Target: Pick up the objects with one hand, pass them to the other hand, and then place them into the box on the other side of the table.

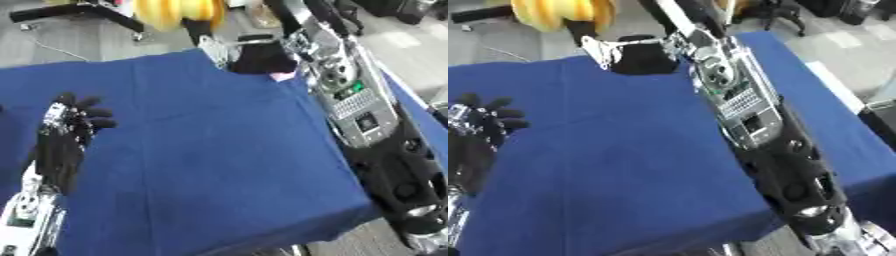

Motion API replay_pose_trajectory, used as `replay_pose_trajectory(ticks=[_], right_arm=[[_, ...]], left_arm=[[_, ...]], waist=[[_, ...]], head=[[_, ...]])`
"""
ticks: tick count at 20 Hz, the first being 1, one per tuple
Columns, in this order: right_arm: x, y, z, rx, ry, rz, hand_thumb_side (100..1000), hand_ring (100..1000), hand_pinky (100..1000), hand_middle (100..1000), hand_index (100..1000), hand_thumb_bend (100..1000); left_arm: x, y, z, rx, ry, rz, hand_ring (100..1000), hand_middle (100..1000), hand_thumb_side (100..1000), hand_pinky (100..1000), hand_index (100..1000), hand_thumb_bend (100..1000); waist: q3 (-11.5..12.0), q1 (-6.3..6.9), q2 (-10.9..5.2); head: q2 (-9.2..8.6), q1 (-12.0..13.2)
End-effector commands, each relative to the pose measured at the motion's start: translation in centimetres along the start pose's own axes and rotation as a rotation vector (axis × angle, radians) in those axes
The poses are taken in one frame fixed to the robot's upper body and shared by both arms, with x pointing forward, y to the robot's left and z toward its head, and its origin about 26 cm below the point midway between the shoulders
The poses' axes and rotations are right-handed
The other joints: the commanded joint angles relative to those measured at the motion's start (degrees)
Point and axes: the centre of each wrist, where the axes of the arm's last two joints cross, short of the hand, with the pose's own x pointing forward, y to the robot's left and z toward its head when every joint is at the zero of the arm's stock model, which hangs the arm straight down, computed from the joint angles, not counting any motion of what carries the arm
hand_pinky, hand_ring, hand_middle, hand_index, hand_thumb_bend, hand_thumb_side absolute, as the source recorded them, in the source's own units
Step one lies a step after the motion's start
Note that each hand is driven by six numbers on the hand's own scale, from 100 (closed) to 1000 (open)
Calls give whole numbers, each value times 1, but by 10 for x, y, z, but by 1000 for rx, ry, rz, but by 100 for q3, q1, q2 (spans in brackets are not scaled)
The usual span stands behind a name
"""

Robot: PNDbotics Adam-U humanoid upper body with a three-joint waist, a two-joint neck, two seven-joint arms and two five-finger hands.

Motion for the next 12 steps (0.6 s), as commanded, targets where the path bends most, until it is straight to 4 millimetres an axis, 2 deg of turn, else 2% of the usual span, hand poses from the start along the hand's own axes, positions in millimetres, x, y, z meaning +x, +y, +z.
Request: replay_pose_trajectory(ticks=[1, 4, 8, 10, 12], right_arm=[[12, 0, -7, 34, -59, 6, 100, 648, 658, 355, 282, 100], [14, 8, -9, 78, -75, -11, 100, 650, 658, 356, 281, 100], [14, 18, -9, 129, -84, -20, 100, 652, 656, 356, 280, 100], [13, 23, -9, 150, -80, -24, 100, 654, 655, 356, 278, 100], [11, 29, -9, 169, -71, -28, 100, 656, 654, 357, 277, 100]], left_arm=[[5, -9, -6, -63, -28, -9, 655, 627, 1000, 967, 853, 198], [2, -16, -8, -109, -39, 6, 658, 628, 1000, 967, 853, 198], [0, -24, -10, -164, -65, 54, 661, 629, 996, 967, 852, 242], [0, -27, -10, -193, -90, 82, 664, 632, 966, 968, 850, 282], [2, -30, -11, -231, -126, 116, 670, 635, 911, 971, 848, 362]], waist=[[1, -7, -67], [6, -12, -63], [8, -23, -57], [10, -25, -51], [10, -24, -44]], head=[[-16, 115], [-16, 200], [-16, 322], [-16, 391], [-16, 456]])
